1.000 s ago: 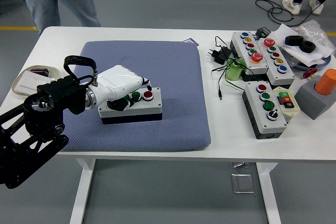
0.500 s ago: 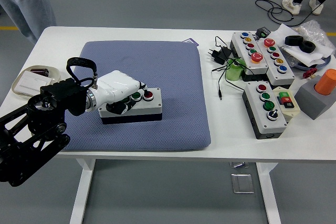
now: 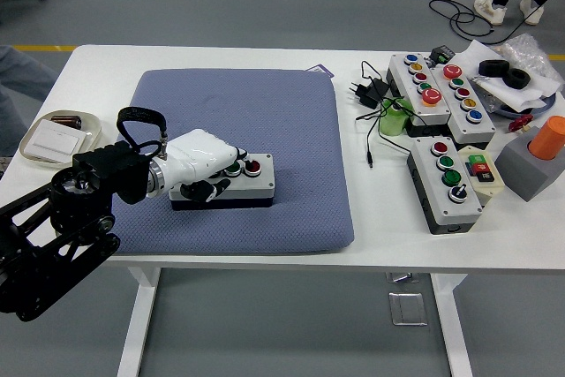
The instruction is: Pick up the button,place it on the desk,press the button,press the button
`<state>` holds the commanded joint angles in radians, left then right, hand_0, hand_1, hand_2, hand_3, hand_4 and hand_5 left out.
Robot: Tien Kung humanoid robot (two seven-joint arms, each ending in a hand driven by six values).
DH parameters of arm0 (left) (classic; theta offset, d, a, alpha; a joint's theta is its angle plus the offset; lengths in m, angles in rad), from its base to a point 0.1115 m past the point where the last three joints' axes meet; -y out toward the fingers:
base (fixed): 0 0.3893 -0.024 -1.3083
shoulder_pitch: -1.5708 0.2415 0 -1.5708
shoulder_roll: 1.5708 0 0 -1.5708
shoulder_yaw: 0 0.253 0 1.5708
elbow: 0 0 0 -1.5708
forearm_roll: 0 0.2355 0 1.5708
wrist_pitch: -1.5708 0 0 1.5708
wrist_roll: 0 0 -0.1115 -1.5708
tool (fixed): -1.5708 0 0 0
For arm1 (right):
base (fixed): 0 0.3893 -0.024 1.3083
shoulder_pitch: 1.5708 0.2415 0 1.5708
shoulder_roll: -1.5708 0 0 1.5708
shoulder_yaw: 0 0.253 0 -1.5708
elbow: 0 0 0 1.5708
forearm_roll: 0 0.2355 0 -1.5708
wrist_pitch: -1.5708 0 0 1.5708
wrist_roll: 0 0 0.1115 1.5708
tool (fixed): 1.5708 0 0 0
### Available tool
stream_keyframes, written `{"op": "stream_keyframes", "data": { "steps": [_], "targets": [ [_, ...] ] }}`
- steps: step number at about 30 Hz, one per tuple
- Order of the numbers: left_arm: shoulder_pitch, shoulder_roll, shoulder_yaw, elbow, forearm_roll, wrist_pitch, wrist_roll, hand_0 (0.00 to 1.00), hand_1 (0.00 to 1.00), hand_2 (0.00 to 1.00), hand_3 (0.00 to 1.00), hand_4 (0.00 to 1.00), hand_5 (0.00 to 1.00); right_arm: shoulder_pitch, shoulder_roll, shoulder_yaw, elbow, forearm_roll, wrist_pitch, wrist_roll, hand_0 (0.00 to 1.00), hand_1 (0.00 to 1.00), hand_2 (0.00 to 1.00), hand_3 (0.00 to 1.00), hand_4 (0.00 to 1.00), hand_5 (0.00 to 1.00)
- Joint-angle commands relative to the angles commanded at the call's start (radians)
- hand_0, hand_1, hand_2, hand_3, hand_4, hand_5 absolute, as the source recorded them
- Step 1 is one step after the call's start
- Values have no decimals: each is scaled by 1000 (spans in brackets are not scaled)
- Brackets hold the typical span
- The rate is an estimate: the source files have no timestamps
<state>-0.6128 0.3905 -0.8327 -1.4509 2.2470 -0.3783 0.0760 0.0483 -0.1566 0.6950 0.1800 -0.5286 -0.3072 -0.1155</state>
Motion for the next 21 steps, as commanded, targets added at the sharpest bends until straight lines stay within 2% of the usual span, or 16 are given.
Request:
{"op": "stream_keyframes", "data": {
  "steps": [2, 4, 5, 7, 10, 11, 13, 15, 16, 17, 19, 21],
  "targets": [
    [0, 0, -6, -4, 1, 4, 0, 26, 2, 2, 721, 477, 2, 0, 0, 0, 0, 0, 0, 0, 630, 487, 538, 584, 262, 13],
    [4, 3, -38, -24, 2, 34, 3, 26, 2, 2, 721, 477, 2, -2, 0, 2, 0, -3, 0, 0, 630, 487, 538, 584, 262, 13],
    [7, 5, -57, -37, 2, 54, 7, 26, 2, 4, 714, 552, 2, -2, 0, 2, 0, -3, 0, 0, 630, 486, 538, 584, 262, 13],
    [14, 7, -98, -59, -1, 87, 15, 26, 2, 4, 714, 552, 2, -1, 0, 2, 0, -3, 0, 0, 630, 486, 538, 584, 262, 13],
    [23, 12, -167, -97, 1, 58, 22, 26, 2, 4, 714, 552, 2, -1, 0, 3, 0, -4, 0, 0, 630, 486, 538, 584, 262, 13],
    [26, 13, -190, -106, -6, 53, 25, 18, 2, 28, 756, 998, 655, 0, 0, 3, 0, -4, 0, -1, 630, 485, 537, 583, 263, 12],
    [33, 15, -229, -117, -32, 60, 34, 18, 2, 28, 756, 998, 655, 0, 0, 3, 0, -4, 0, -1, 630, 485, 537, 583, 263, 12],
    [43, 13, -276, -119, -105, 107, 55, 18, 2, 28, 756, 998, 655, -1, 0, 4, 0, -4, 0, -1, 630, 485, 537, 583, 263, 12],
    [45, 11, -286, -115, -130, 117, 59, 18, 2, 28, 756, 998, 655, -1, 0, 4, 0, -5, 0, -1, 630, 485, 537, 583, 263, 12],
    [48, 8, -308, -104, -175, 144, 65, 120, 221, 251, 905, 998, 975, -1, 1, 6, 0, -8, 0, -1, 630, 485, 537, 584, 263, 12],
    [55, 4, -332, -85, -249, 190, 66, 120, 221, 251, 905, 998, 975, 0, 1, 7, 0, -9, 0, -2, 630, 485, 537, 584, 263, 12],
    [63, 1, -347, -59, -333, 257, 60, 120, 221, 251, 905, 998, 975, 0, 1, 5, 0, -6, 0, -1, 630, 485, 537, 584, 263, 12]
  ]
}}
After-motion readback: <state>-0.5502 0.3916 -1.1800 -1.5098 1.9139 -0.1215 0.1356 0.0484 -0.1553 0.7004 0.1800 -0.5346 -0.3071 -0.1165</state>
